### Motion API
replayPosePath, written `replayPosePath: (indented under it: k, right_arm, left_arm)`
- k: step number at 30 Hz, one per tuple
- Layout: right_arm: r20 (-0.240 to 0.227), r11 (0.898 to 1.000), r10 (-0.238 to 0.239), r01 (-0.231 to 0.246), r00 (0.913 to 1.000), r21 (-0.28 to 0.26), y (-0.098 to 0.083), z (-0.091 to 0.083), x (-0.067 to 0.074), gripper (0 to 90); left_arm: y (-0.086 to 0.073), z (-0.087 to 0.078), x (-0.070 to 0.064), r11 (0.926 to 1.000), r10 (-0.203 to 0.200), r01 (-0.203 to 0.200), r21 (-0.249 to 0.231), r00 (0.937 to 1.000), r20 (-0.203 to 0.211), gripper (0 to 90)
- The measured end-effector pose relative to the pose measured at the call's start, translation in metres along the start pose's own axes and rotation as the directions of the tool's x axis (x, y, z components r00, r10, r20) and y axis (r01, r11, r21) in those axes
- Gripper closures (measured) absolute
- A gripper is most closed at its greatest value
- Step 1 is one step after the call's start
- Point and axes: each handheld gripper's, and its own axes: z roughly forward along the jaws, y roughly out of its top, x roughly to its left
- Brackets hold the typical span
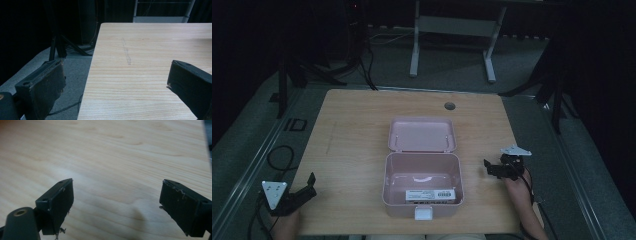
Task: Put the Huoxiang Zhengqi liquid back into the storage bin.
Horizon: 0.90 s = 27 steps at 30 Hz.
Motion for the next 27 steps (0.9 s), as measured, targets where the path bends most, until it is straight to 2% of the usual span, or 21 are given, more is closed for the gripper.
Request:
replayPosePath:
  k: [4,11,16,19,27]
  right_arm:
    - [0.027,0.999,0.047,-0.046,0.9985,-0.026,-0.004,-0.002,-0.004,11.9]
    - [0.052,0.995,0.086,-0.083,0.9949,-0.053,-0.009,-0.003,-0.01,11.9]
    - [0.079,0.989,0.125,-0.117,0.989,-0.094,-0.012,-0.008,-0.016,11.9]
    - [0.075,0.982,0.155,-0.145,0.985,-0.119,-0.014,-0.011,-0.021,11.9]
    - [0.067,0.978,0.158,-0.147,0.9852,-0.151,-0.021,-0.012,-0.027,11.9]
  left_arm:
    - [0.0,0.0,0.0,1.0,-0.001,0.001,0.0,1.0,0.001,1.6]
    - [0.0,0.0,0.0,1.0,0.0,0.0,0.0,1.0,0.001,1.7]
    - [0.0,0.0,0.0,1.0,0.001,-0.001,0.001,1.0,0.001,1.7]
    - [0.0,0.0,0.0,1.0,0.001,-0.001,0.001,1.0,0.002,1.7]
    - [0.0,0.0,0.0,1.0,0.001,-0.001,0.001,1.0,0.002,1.7]
